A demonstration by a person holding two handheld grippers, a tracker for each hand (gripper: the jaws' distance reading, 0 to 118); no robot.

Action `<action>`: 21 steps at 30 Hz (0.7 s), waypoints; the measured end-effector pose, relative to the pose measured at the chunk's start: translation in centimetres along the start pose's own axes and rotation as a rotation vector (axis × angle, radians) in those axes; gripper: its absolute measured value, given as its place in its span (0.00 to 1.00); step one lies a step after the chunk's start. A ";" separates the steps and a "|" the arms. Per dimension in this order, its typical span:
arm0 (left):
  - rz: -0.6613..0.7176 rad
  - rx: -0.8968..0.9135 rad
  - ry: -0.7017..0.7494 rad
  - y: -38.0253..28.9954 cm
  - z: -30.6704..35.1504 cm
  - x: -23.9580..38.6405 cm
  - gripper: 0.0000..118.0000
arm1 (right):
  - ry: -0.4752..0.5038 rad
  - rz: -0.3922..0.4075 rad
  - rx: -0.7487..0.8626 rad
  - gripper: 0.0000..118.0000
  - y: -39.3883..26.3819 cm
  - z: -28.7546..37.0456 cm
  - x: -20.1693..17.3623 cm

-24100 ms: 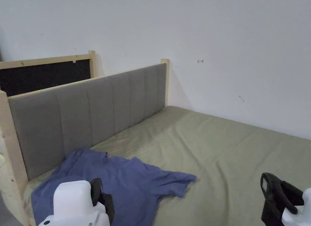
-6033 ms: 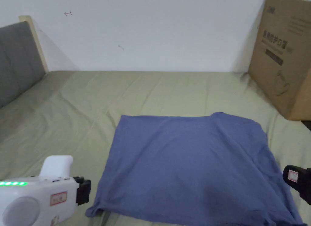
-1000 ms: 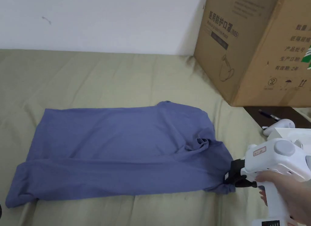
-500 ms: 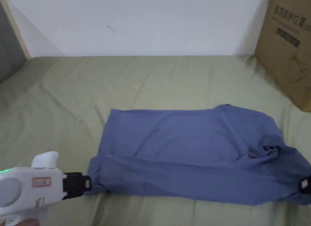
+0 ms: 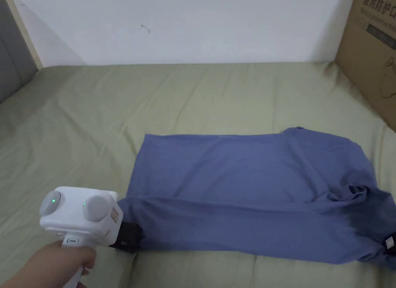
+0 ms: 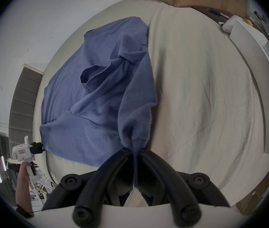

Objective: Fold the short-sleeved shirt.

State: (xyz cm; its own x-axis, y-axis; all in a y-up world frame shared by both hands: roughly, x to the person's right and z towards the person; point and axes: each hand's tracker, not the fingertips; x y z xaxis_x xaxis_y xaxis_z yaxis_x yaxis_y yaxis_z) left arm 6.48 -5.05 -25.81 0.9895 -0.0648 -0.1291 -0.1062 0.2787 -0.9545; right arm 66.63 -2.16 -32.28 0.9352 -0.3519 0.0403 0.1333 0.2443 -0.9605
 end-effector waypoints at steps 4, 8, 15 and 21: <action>-0.141 0.029 -0.059 0.0 2.4 1.5 0.34 | -0.020 0.050 0.003 0.02 -0.2 -0.3 -0.6; -0.265 0.045 -0.010 -0.2 2.7 2.9 0.03 | -0.026 0.066 0.013 0.02 -0.1 -0.4 0.0; -0.201 0.123 -0.032 0.1 6.4 0.8 0.03 | -0.008 0.114 0.046 0.02 0.4 2.5 1.2; -0.118 0.157 -0.122 0.0 9.2 -1.7 0.03 | 0.087 0.094 0.100 0.02 -0.1 6.5 1.6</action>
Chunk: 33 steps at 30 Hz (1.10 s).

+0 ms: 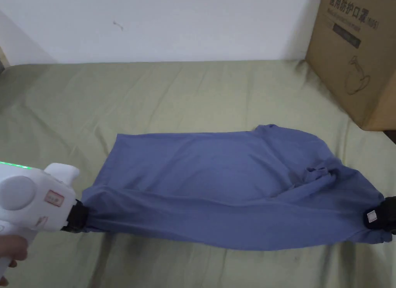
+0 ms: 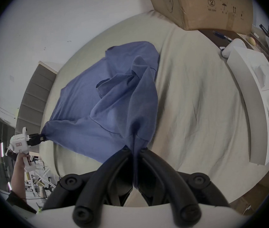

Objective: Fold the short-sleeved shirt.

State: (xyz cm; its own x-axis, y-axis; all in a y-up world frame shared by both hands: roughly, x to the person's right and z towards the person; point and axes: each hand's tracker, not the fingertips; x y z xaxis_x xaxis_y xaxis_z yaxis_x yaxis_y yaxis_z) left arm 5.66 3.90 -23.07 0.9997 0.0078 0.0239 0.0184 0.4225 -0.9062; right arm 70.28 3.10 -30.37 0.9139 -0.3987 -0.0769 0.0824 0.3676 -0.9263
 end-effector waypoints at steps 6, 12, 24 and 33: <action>0.020 0.007 -0.047 -2.9 3.4 -0.7 0.02 | 0.007 0.013 -0.016 0.02 -3.4 4.1 0.1; 0.061 -0.034 -0.139 -9.1 4.7 0.9 0.02 | 0.041 -0.037 -0.089 0.02 -8.6 6.3 2.3; 0.051 0.095 0.090 -14.2 5.6 -1.2 0.97 | -0.126 0.034 0.023 0.97 -12.3 5.8 4.4; 0.194 0.496 -0.211 -13.0 15.1 4.4 0.93 | 0.080 0.076 0.469 0.85 -14.5 14.6 -4.5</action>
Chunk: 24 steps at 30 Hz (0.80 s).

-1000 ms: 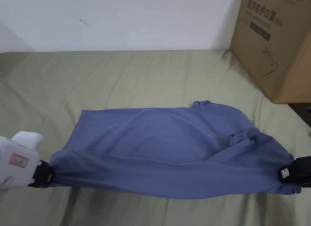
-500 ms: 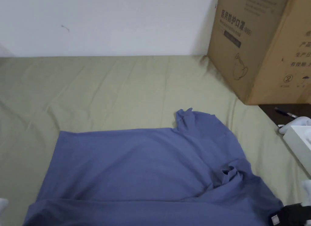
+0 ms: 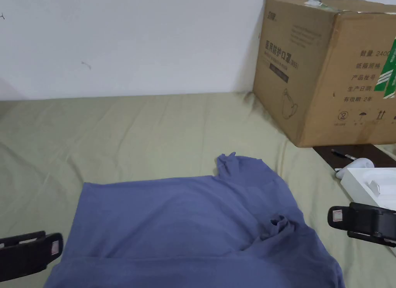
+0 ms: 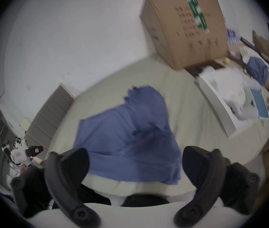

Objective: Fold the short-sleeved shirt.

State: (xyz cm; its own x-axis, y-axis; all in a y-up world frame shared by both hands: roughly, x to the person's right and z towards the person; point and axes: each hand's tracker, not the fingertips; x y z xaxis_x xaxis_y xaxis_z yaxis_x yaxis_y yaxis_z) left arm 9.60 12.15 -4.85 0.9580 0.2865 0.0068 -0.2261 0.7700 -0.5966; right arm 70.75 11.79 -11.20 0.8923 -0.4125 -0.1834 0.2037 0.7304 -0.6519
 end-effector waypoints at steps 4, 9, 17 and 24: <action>-0.045 0.205 -0.069 -0.8 3.0 7.8 0.00 | -0.073 0.233 0.234 0.00 -2.9 1.3 -7.0; -0.255 0.500 -0.015 -3.8 2.6 8.8 0.00 | -0.123 0.202 0.554 0.00 -8.2 1.0 -10.3; -0.295 0.329 0.078 1.2 -1.2 9.3 0.00 | -0.110 0.286 0.451 0.00 -6.8 -0.9 -11.7; -0.007 -0.379 0.103 15.8 -22.9 -2.7 0.03 | -0.023 0.348 0.335 0.00 -4.1 -5.1 -11.7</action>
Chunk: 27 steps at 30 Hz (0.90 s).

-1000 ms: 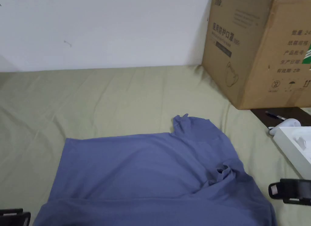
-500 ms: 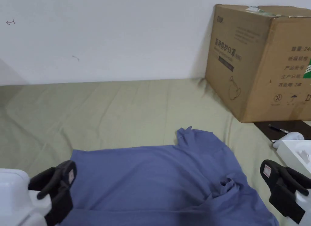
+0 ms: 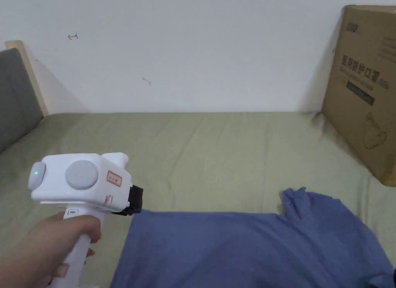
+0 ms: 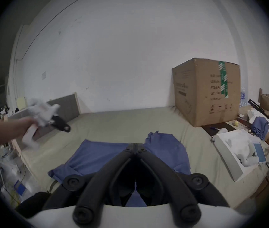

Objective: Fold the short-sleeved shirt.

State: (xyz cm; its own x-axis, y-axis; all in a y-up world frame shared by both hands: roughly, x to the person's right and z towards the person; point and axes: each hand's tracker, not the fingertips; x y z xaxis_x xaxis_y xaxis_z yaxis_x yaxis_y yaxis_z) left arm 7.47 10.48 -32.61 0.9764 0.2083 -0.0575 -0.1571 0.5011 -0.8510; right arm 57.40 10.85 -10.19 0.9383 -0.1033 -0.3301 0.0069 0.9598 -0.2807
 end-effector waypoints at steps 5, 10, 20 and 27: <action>-0.037 -0.115 0.060 3.5 -9.9 -2.8 0.99 | 0.053 0.019 -0.095 0.00 -0.1 -3.5 0.6; 0.154 -0.145 -0.023 5.4 -16.3 -6.0 0.99 | 0.117 0.040 -0.176 0.00 -2.0 -6.5 1.8; 0.110 -0.211 0.049 6.0 -19.2 -7.4 0.98 | 0.105 0.007 -0.289 0.00 -4.5 -8.5 3.1; -0.067 -0.194 0.132 4.3 -17.0 -4.3 0.38 | 0.123 0.054 -0.301 0.00 -4.4 -8.0 2.6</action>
State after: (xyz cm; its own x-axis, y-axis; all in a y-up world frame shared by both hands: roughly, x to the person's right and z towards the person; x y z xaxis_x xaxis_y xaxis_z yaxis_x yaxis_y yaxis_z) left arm 5.16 -2.51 -44.93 0.9966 0.0618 -0.0542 -0.0719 0.3372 -0.9387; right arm 57.09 4.25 -17.03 0.8857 -0.1022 -0.4528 -0.1618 0.8463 -0.5075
